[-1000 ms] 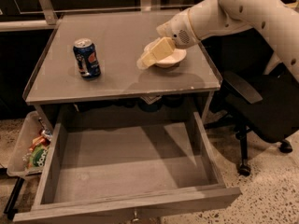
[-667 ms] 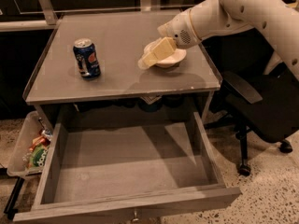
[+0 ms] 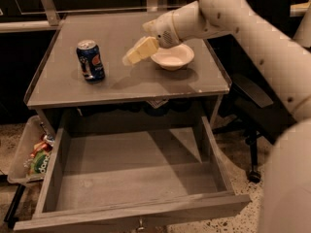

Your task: Place pepsi can into top drawer

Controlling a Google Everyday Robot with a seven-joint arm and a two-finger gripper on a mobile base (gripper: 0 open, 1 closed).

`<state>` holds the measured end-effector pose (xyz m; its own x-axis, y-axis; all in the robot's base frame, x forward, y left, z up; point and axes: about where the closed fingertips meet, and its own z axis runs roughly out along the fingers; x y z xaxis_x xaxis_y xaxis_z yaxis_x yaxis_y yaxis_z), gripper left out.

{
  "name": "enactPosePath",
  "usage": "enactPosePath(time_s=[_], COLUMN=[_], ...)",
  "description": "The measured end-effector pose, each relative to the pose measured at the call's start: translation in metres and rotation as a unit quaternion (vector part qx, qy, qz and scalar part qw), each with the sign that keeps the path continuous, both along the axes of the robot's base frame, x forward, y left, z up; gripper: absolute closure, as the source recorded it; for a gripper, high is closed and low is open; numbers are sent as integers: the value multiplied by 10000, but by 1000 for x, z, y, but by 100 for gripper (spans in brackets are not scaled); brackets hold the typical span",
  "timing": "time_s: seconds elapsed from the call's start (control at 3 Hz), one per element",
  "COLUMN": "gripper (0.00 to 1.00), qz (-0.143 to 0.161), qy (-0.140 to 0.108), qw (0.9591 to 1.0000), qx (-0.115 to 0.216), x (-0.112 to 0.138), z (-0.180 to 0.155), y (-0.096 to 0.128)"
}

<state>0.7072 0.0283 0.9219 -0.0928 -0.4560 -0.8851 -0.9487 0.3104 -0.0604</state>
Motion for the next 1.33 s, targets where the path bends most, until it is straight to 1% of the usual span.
enactPosePath(time_s=[0.33, 0.67, 1.0, 1.33], gripper=[0, 0, 0, 0], qz=[270, 333, 419, 401], qy=[-45, -77, -132, 286], qw=[9994, 9993, 9982, 9966], qx=[224, 181, 403, 654], x=[25, 24, 26, -11], z=[-3, 0, 7, -4], y=[40, 54, 81, 99])
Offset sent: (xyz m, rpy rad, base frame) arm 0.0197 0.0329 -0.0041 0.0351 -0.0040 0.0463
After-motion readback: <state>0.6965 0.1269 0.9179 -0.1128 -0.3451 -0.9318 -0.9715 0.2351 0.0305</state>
